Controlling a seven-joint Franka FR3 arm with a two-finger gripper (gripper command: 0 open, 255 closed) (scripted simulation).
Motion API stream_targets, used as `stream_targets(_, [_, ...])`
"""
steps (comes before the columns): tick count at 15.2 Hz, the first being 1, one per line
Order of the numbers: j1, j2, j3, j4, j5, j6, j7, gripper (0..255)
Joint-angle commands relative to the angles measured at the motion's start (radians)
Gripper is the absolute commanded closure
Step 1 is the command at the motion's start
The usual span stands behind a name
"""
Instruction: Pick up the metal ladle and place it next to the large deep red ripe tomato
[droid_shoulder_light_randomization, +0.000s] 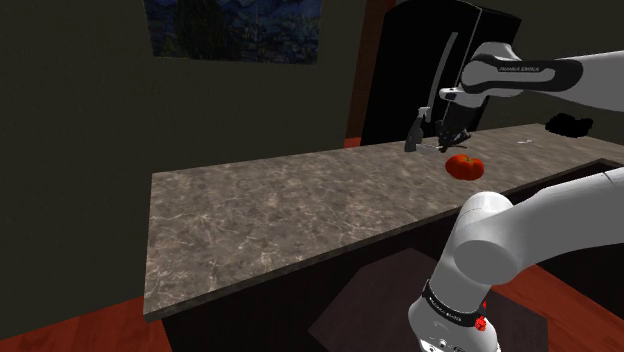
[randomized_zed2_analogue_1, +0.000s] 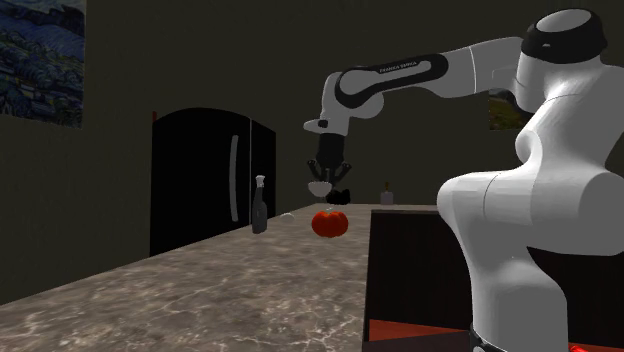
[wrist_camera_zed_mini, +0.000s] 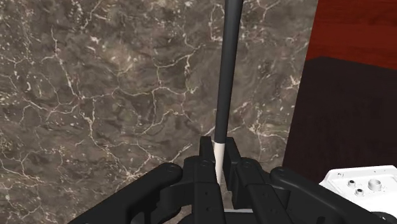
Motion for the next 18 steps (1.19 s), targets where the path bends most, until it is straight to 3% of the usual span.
stream_targets(1, [0.007,0.007,-0.040,0.009,-0.014,0.016,-0.028,255])
stream_targets(18, [0.029,0.030,-0.195,-0.148,-0.104,0.228,-0.009,255])
